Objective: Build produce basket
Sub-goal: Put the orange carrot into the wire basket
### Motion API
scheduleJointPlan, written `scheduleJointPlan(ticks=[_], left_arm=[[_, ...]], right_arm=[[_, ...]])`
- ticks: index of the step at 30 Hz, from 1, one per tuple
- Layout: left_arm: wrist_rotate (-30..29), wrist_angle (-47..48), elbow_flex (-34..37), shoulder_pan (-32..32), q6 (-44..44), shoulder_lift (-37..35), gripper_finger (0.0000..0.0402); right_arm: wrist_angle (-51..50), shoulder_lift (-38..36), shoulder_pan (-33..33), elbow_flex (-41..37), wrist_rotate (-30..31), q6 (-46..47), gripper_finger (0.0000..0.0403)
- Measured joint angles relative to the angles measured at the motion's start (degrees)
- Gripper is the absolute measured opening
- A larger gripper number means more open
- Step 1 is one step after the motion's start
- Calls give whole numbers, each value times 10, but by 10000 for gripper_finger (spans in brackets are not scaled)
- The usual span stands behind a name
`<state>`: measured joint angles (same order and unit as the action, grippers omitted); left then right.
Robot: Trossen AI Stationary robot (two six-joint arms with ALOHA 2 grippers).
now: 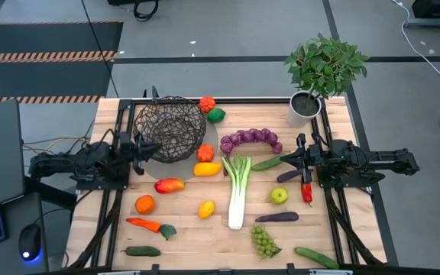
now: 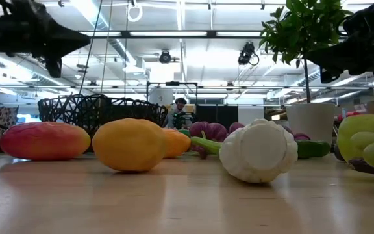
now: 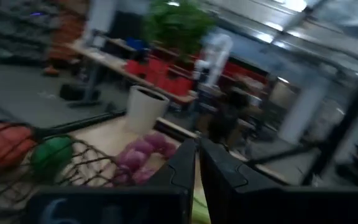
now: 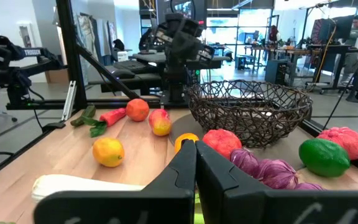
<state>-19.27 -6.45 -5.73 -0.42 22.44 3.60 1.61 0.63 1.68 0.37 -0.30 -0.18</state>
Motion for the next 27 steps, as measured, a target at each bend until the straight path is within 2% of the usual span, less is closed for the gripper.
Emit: scheduleJointPlan(ticks=[5, 10, 13, 16, 18, 22, 25, 27], left_arm=[[-2, -4, -65, 22, -51, 78, 31], [5, 1, -171, 32, -76, 215, 26], [45, 40, -256, 31, -141, 305, 26], [69, 99, -335, 31, -221, 381, 29], [70, 101, -374, 31, -232, 420, 32], [70, 102, -445, 31, -185, 476, 36], [70, 102, -482, 31, -152, 495, 35], [70, 100, -500, 31, -138, 502, 32]], right_arm=[[25, 0, 1, 0, 100, 1, 10], [153, 0, 6, 2, 249, 55, 10], [176, 2, 15, 26, 312, 34, 10], [176, 16, 22, 62, 309, 7, 10], [173, 44, 24, 96, 290, 13, 10], [122, 140, 24, 206, 250, 13, 10], [48, 241, 26, 302, 235, -7, 10], [-14, 309, 27, 373, 235, 11, 10]])
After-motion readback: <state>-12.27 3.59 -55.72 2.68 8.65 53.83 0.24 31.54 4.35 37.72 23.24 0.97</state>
